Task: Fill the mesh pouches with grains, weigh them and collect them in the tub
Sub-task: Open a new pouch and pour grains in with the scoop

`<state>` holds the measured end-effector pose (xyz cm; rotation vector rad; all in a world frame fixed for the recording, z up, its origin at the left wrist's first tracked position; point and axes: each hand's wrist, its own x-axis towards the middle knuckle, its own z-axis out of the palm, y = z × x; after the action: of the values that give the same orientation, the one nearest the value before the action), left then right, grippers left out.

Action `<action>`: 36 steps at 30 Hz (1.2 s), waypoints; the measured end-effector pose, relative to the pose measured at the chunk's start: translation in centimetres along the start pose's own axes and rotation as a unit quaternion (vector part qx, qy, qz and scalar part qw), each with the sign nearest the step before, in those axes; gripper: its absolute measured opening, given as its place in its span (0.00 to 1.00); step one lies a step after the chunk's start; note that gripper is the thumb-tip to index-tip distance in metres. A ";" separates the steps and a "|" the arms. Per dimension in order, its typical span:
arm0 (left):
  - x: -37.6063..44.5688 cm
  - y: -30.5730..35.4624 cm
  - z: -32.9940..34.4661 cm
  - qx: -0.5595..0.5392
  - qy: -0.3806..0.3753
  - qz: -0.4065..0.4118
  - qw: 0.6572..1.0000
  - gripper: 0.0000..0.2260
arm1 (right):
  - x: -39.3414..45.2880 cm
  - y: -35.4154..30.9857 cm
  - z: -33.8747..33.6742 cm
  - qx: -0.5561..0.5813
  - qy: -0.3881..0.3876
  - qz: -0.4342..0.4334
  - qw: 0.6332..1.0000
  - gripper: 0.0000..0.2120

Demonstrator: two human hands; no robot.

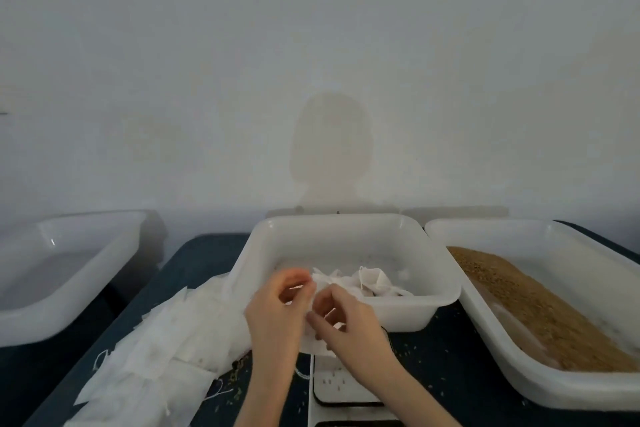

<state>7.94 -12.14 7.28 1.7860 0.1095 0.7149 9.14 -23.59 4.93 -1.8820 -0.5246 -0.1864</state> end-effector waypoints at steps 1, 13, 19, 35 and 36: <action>-0.2 0.0 0.4 -0.021 -0.009 -0.008 1.000 0.09 | -0.1 -0.1 0.0 0.021 0.003 0.008 1.000 0.03; -0.2 -0.4 1.7 -0.122 -0.128 -0.111 0.978 0.11 | -0.4 0.6 -1.8 0.112 0.032 0.062 0.991 0.06; -0.4 -0.8 1.7 0.020 -0.129 -0.024 0.991 0.08 | -0.4 1.3 -2.0 0.131 0.022 0.093 0.987 0.02; -1.1 0.1 2.9 0.508 -0.118 0.200 0.829 0.12 | -1.1 2.0 -2.9 -0.391 -0.003 0.009 0.921 0.10; -1.0 0.1 3.1 0.519 -0.115 0.200 0.823 0.13 | -1.0 2.1 -3.0 -0.402 -0.021 0.005 0.915 0.15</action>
<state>8.66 -15.17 6.45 3.0020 -0.0668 0.7845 9.53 -27.22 3.87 -2.6953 -0.5057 -0.4006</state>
